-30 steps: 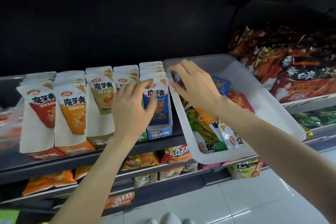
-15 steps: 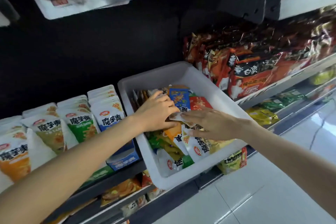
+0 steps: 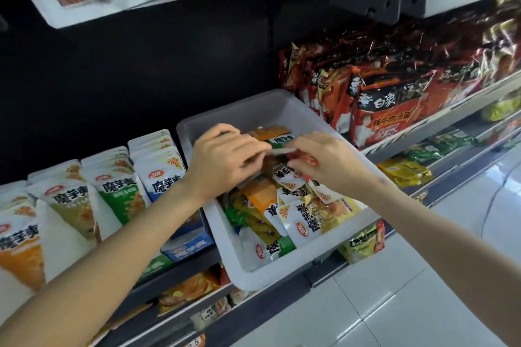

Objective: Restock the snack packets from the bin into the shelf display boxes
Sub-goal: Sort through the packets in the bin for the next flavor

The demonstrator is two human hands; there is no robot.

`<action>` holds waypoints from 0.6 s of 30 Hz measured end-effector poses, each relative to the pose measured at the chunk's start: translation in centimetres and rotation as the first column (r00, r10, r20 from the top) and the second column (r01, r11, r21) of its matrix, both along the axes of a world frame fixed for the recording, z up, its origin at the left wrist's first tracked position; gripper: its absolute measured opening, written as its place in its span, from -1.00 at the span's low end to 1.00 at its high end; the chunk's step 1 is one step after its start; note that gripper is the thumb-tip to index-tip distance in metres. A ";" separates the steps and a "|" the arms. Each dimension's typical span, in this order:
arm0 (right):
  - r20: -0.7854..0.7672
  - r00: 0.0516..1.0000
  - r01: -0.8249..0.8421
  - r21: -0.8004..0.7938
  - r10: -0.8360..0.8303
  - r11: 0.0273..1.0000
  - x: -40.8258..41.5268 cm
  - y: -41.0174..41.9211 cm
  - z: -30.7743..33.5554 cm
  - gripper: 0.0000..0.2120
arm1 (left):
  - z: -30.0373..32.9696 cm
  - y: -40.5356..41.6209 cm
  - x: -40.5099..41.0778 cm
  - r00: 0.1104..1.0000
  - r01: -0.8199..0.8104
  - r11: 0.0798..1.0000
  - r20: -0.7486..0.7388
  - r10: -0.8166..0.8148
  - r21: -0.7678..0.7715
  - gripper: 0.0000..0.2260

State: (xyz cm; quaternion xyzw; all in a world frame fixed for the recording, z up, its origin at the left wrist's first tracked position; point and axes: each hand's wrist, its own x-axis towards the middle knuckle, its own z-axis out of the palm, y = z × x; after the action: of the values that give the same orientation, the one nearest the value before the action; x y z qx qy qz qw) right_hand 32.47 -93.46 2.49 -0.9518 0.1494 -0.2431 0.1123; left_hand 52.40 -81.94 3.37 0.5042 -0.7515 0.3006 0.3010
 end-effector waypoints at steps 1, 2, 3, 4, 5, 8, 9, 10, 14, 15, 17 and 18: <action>0.104 0.994 0.013 0.093 -0.022 0.996 0.3 0.4 0.6 -0.86 | 0.4 0.7 -0.2 0.988 -0.020 1.000 -0.153 0.019 -0.002 -0.88; 0.180 0.982 0.021 0.206 -0.059 0.978 0.7 0.8 1.2 -0.88 | 0.9 1.3 -0.5 0.942 -0.037 0.999 -0.334 0.039 0.012 -0.88; 0.227 0.969 0.015 0.326 -0.093 0.945 1.1 1.2 1.6 -0.92 | 1.2 1.9 -0.7 0.850 -0.046 0.998 -0.523 0.060 0.041 -0.89; 0.249 0.961 0.005 0.415 -0.119 0.910 1.6 1.7 2.1 -0.96 | 1.3 2.4 -0.8 0.720 -0.042 0.996 -0.689 0.082 0.075 -0.90; 0.265 0.953 0.009 0.454 -0.144 0.891 2.2 2.2 2.4 -0.98 | 1.4 2.8 -0.9 0.573 -0.028 0.994 -0.813 0.101 0.104 -0.88; 0.319 0.918 0.044 0.506 -0.235 0.861 4.1 3.4 2.9 -0.90 | 1.8 4.3 -1.2 0.223 -0.006 0.992 -0.967 0.121 0.122 -0.75; 0.353 0.895 0.038 0.549 -0.273 0.835 4.6 3.9 3.1 -0.88 | 2.0 5.1 -1.6 0.172 -0.033 0.992 -0.977 0.125 0.121 -0.70; 0.390 0.866 0.027 0.589 -0.314 0.807 5.1 4.4 3.3 -0.87 | 2.1 6.0 -2.0 0.155 -0.053 0.990 -0.979 0.135 0.128 -0.67; 0.465 0.819 -0.057 0.649 -0.336 0.759 6.8 7.9 4.1 -0.93 | 1.9 8.5 -4.2 0.277 0.170 0.957 -0.943 0.184 0.236 -0.45; 0.461 0.836 -0.083 0.643 -0.298 0.761 7.3 9.0 4.2 -0.95 | 1.8 8.6 -4.4 0.285 0.240 0.939 -0.942 0.176 0.248 -0.41; 0.445 0.869 -0.133 0.631 -0.216 0.764 8.0 10.6 4.3 -0.93 | 1.8 8.8 -3.8 0.183 0.306 0.933 -0.974 0.136 0.188 -0.45; 0.447 0.874 -0.160 0.635 -0.191 0.756 8.2 11.0 4.4 -0.89 | 1.7 8.9 -3.2 0.123 0.293 0.945 -0.986 0.115 0.147 -0.49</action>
State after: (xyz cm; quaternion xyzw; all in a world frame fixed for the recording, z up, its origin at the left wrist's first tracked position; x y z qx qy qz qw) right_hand 40.72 -82.48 6.93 -0.7577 0.1997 -0.4071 0.4693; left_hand 49.16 -73.06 5.12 0.5689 -0.4296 -0.2465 0.6565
